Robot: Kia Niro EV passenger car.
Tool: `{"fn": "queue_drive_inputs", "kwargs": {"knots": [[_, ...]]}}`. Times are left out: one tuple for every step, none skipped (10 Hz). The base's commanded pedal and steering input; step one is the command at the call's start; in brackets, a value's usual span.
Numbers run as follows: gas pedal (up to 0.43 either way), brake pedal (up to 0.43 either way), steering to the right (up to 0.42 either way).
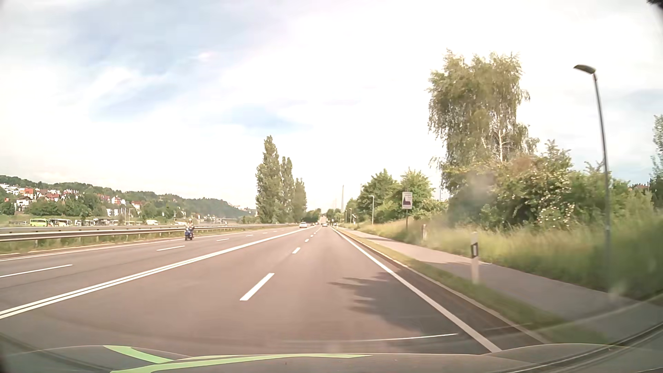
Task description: Follow the waypoints while adhering to traffic rules and regulations
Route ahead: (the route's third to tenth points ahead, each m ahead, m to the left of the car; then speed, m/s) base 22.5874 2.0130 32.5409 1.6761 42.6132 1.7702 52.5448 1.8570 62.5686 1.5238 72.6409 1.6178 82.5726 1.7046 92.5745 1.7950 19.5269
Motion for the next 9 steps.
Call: {"fn": "queue_drive_inputs", "kwargs": {"knots": [[0.098, 0.0, 0.0], [0.098, 0.0, 0.0], [0.098, 0.0, 0.0], [0.098, 0.0, 0.0], [0.098, 0.0, 0.0], [0.098, 0.0, 0.0], [0.098, 0.0, 0.0], [0.098, 0.0, 0.0], [0.098, 0.0, 0.0]]}}
